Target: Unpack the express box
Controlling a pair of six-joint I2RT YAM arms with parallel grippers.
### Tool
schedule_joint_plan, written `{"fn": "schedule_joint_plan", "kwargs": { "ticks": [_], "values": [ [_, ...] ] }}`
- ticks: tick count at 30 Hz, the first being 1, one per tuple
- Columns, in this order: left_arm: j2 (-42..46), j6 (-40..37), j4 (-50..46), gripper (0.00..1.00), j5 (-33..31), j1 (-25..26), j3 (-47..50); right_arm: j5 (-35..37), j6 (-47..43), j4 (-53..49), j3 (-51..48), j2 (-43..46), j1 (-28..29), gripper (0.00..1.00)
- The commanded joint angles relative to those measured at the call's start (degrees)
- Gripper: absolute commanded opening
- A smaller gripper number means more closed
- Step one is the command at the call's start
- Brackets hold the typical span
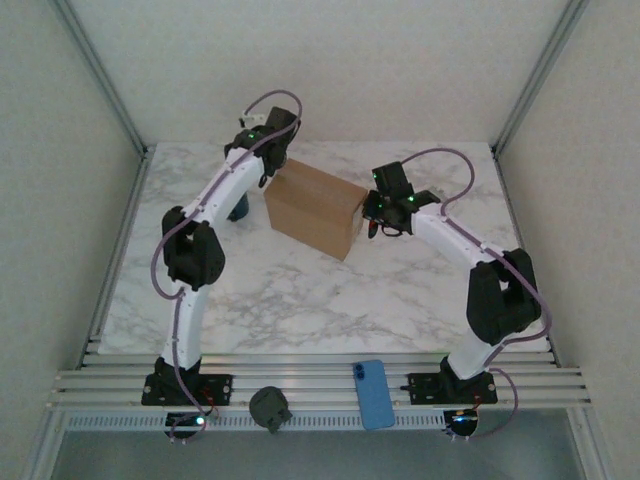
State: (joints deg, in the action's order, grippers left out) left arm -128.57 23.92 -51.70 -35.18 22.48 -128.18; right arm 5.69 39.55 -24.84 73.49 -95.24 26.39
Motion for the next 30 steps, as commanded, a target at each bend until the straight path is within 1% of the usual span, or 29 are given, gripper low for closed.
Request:
{"fn": "schedule_joint_plan", "kwargs": {
  "ticks": [1,4,7,11,14,17,18,20,22,24,25,28,30],
  "values": [
    [-1.2,1.1,-2.6,0.83,-0.4,0.5,4.6,-0.4,-1.4,0.9,-0.5,2.3,0.0,0.0],
    [0.9,1.9,-1.6,0.84,-2.6,0.5,8.2,-0.5,-2.0,0.1,-0.1,2.8,-0.1,0.0],
    [3.2,1.6,-0.4,0.84,-3.3,0.0,8.6,0.0,-2.7,-0.9,-0.4,4.3,-0.8,0.0],
    [4.4,0.3,-2.6,0.84,-4.5,-0.4,2.2,0.4,-3.7,-1.9,-2.2,7.9,-2.6,0.0],
    [5.3,-1.2,-4.6,0.83,-2.4,-0.7,-2.8,0.1,-5.1,-3.2,-3.3,10.8,-4.0,0.0],
    [7.9,-2.6,-5.6,0.84,5.3,-0.9,-4.4,-2.1,-7.1,-5.2,-4.3,14.0,-5.9,0.0],
    [9.1,-3.3,-5.5,0.83,9.4,-1.0,-4.0,-3.4,-7.8,-5.9,-4.6,15.1,-6.7,0.0],
    [11.6,-4.8,-5.0,0.85,20.0,-1.4,-2.1,-6.4,-9.4,-7.3,-4.9,16.7,-7.9,0.0],
    [13.3,-6.9,-4.0,0.86,34.9,-2.1,1.2,-10.4,-11.1,-9.1,-4.9,18.0,-9.0,0.0],
    [13.6,-9.0,-3.1,0.86,46.0,-2.2,4.5,-15.6,-11.9,-9.5,-5.3,19.0,-10.1,0.0],
    [13.3,-9.8,-2.4,0.86,50.4,-2.3,6.2,-19.1,-12.0,-9.2,-5.7,19.5,-10.7,0.0],
    [11.4,-11.5,-2.2,0.86,56.2,-2.5,8.3,-28.8,-12.0,-7.1,-7.0,20.9,-12.0,0.0],
    [10.2,-12.0,-2.7,0.86,57.2,-3.0,8.5,-33.0,-12.0,-5.8,-8.0,22.3,-12.4,0.0]
  ]
}}
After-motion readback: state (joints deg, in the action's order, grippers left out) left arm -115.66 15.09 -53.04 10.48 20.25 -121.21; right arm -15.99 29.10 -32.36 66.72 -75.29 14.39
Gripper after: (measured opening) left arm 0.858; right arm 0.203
